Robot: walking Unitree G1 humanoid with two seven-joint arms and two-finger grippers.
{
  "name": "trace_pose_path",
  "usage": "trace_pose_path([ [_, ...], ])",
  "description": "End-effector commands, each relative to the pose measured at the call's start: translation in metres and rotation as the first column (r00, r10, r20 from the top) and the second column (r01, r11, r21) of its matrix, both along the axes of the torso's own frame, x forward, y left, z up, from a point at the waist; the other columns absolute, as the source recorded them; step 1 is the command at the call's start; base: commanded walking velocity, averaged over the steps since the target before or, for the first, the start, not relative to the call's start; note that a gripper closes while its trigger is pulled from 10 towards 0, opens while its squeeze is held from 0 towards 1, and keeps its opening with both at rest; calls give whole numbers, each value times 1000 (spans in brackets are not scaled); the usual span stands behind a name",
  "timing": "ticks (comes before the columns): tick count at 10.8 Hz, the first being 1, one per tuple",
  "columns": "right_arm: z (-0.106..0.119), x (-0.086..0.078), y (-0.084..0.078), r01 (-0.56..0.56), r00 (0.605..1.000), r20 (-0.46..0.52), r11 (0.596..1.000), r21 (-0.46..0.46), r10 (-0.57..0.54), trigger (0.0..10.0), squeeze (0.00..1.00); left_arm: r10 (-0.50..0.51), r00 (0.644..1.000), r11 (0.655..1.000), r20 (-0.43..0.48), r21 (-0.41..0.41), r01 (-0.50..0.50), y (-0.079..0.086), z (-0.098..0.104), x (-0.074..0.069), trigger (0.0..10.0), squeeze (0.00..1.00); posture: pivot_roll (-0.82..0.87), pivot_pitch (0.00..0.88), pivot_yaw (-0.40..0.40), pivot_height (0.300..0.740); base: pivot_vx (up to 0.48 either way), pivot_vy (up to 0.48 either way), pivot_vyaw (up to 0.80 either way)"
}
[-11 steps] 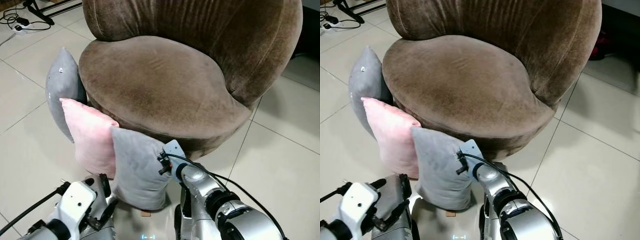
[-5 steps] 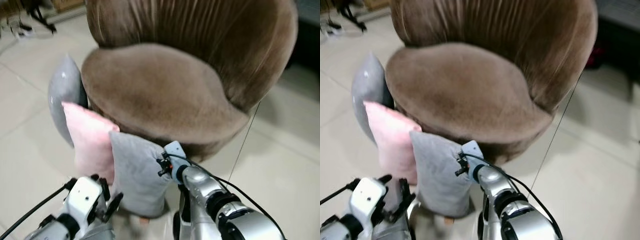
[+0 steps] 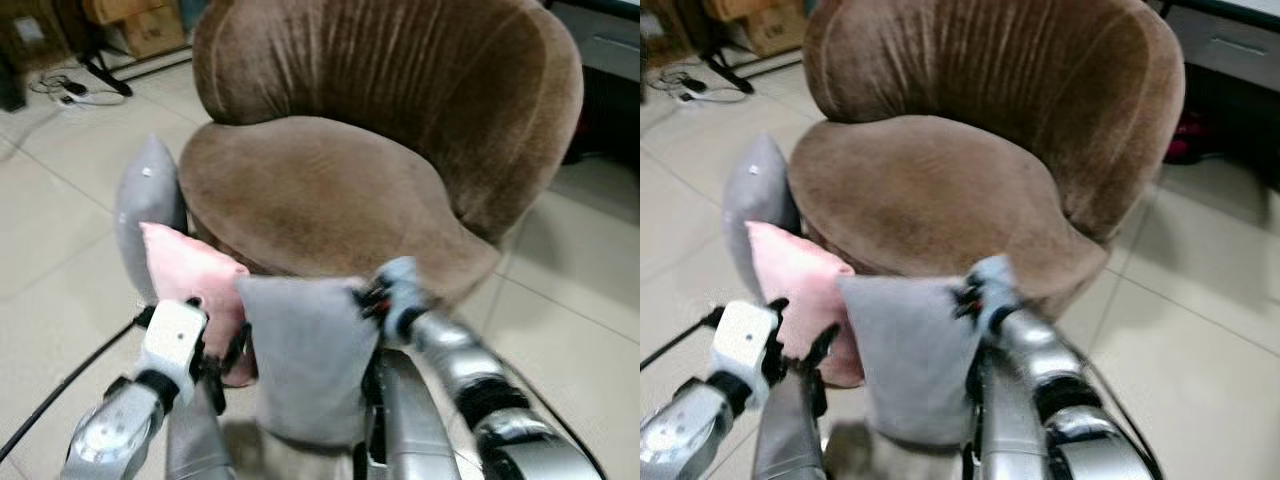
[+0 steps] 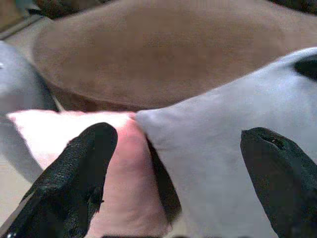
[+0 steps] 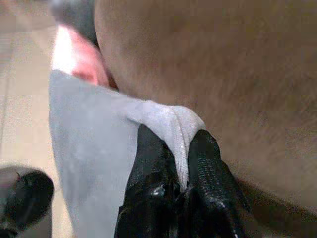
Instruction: Move the pillow to the sofa from floor
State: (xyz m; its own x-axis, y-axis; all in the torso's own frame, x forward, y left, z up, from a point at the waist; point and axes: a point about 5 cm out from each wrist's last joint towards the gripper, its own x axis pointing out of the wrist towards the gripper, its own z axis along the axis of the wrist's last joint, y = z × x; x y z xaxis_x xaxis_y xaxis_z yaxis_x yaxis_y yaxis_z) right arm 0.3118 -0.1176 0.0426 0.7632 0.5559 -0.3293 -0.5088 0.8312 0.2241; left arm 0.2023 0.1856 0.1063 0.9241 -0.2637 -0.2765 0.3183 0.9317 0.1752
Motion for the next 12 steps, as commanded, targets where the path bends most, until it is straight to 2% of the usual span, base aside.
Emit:
trace_pose_path([
  [1, 41, 15, -15, 53, 986, 156, 996, 78, -65, 0, 0, 25, 1000, 999, 18, 21, -25, 4, 1, 6, 10000, 0, -17, 0, -45, 495, 0, 0, 0],
  [2, 67, 16, -25, 77, 969, 221, 987, 143, -108, 0, 0, 31, 998, 999, 50, 31, -32, 5, 9, 13, 10000, 0, -19, 0, -37, 495, 0, 0, 0],
  [3, 105, 14, -39, 111, 924, 340, 973, 201, -175, 0, 0, 41, 996, 999, 82, 20, -42, 6, 16, 17, 10000, 0, -26, 0, -30, 495, 0, 0, 0],
  [4, 140, 17, -58, 165, 861, 434, 952, 257, -266, 0, 0, 45, 993, 999, 106, 19, -47, 7, 20, 25, 10000, 0, -28, 0, -26, 495, 0, 0, 0],
  [5, 169, 16, -73, 190, 813, 470, 920, 342, -343, 0, 0, 42, 992, 999, 122, 26, -46, 6, 23, 30, 10000, 0, -29, 0, -23, 495, 0, 0, 0],
  [6, 204, 15, -81, 199, 751, 532, 903, 382, -391, 0, 0, 47, 987, 998, 153, 22, -51, 6, 30, 38, 10000, 0, -43, 0, -15, 495, 0, 0, 0],
  [7, 237, 17, -87, 225, 672, 588, 881, 416, -450, 0, 0, 52, 985, 998, 166, 19, -55, 7, 34, 42, 10000, 0, -45, 0, -16, 495, 0, 0, 0],
  [8, 255, 19, -92, 235, 627, 606, 861, 452, -489, 0, 0, 56, 984, 998, 172, 23, -61, 8, 35, 43, 10000, 0, -34, 0, -25, 495, 0, 0, 0],
  [9, 267, 22, -92, 259, 599, 624, 859, 442, -502, 0, 0, 72, 981, 997, 180, 19, -76, 9, 36, 41, 10000, 0, -28, 0, -31, 495, 0, 0, 0],
  [10, 244, 29, -76, 286, 665, 581, 879, 381, -468, 0, 0, 78, 980, 997, 183, 16, -82, 9, 37, 41, 10000, 0, -22, 0, -36, 495, 0, 0, 0],
  [11, 229, 31, -67, 307, 697, 526, 866, 395, -487, 0, 0, 79, 979, 996, 185, 17, -84, 9, 37, 43, 10000, 0, -20, 0, -38, 495, 0, 0, 0],
  [12, 196, 30, -43, 314, 759, 427, 851, 422, -491, 0, 0, 85, 978, 996, 191, 19, -91, 10, 37, 45, 10000, 0, -14, 0, -40, 495, 0, 0, 0],
])
